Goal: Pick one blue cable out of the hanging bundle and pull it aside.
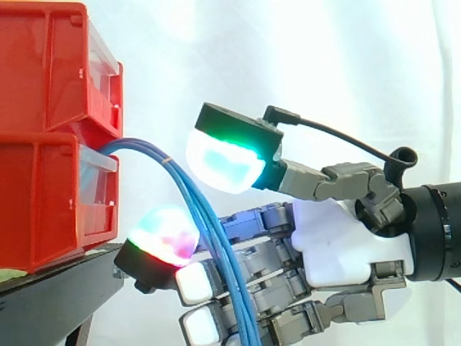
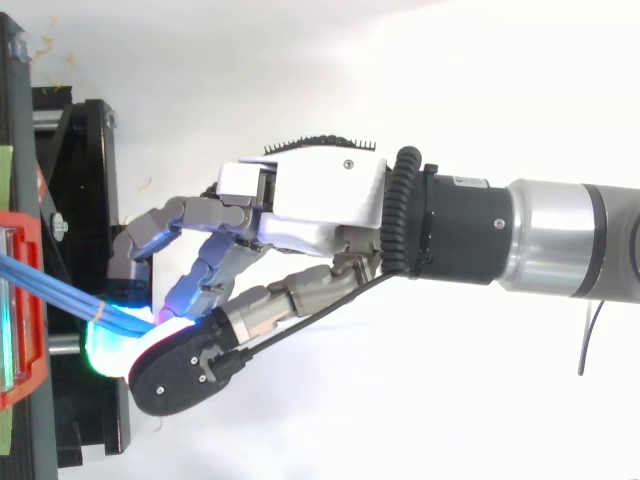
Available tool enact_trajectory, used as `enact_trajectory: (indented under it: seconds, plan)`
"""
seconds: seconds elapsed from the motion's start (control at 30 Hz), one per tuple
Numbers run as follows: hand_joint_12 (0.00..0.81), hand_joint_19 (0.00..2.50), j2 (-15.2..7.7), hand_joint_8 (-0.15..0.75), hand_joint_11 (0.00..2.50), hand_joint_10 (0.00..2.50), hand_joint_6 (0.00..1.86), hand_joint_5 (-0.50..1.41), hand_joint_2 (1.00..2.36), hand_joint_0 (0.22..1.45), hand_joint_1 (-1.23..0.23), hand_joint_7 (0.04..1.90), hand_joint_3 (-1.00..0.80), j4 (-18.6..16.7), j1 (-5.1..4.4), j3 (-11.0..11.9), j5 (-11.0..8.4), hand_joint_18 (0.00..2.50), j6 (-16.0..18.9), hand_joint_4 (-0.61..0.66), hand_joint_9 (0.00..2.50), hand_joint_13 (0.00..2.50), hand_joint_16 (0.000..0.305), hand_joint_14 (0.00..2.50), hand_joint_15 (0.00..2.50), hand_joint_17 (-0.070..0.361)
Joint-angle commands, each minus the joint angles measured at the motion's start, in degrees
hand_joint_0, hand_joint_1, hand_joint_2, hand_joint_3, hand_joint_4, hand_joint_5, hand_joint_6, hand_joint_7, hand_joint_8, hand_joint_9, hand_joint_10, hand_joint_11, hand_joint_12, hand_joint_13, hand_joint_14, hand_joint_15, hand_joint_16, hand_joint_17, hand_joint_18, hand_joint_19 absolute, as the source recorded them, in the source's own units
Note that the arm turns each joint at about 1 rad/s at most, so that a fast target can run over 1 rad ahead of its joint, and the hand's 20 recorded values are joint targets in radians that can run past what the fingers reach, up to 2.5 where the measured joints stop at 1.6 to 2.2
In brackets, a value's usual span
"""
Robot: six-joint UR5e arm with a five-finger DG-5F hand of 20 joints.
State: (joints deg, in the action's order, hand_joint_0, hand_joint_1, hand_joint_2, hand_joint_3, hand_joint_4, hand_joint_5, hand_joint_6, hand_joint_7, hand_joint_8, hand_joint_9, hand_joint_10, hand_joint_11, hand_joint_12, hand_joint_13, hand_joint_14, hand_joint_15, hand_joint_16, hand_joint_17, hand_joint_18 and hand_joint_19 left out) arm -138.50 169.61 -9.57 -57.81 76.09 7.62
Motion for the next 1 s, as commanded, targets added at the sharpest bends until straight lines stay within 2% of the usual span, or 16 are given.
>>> enact_trajectory:
  seconds: [0.0, 0.17, 0.37, 0.5, 0.77, 0.97]
  plan:
    - [0.344, 0.70, 0.0, 0.227, 0.34, 0.01, 0.73, -0.06, 1.00, 0.56, -0.71, 0.92, -0.48, 1.8, 0.07, 0.9, 0.02, 0.71, 0.0, 0.08, 0.96, 0.82, 0.047, 0.02, 0.51, 0.107]
    - [0.342, 0.70, 0.0, 0.227, 0.35, 0.02, 0.73, -0.06, 1.00, 0.56, -0.70, 0.92, -0.47, 2.3, 0.16, 2.2, 0.02, 0.71, -0.3, 0.10, 0.96, 0.82, 0.047, 0.02, 0.51, 0.106]
    - [0.344, 0.70, 0.0, 0.229, 0.35, 0.02, 0.72, -0.06, 1.00, 0.56, -0.69, 0.92, -0.46, 2.6, 0.34, 2.2, 0.02, 0.70, -0.5, 0.10, 0.96, 0.82, 0.047, 0.02, 0.50, 0.106]
    - [0.341, 0.71, 0.1, 0.227, 0.36, 0.02, 0.72, -0.06, 1.01, 0.59, -0.68, 0.92, -0.36, 3.5, 0.34, 2.8, 0.02, 0.70, -0.5, 0.09, 0.96, 0.81, 0.046, 0.02, 0.51, 0.104]
    - [0.369, 0.67, 0.0, 0.250, 0.34, 0.01, 0.72, -0.06, 1.01, 0.59, -0.71, 0.90, -0.27, 4.9, 0.69, 3.9, 0.11, 0.74, -0.6, 0.10, 0.96, 0.83, 0.053, 0.02, 0.49, 0.119]
    - [0.364, 0.69, 0.0, 0.244, 0.39, 0.02, 0.77, -0.08, 1.01, 0.58, -0.80, 0.84, -0.32, 6.1, 1.22, 4.6, 0.11, 0.72, -1.0, 0.12, 0.94, 0.81, 0.051, 0.02, 0.51, 0.114]
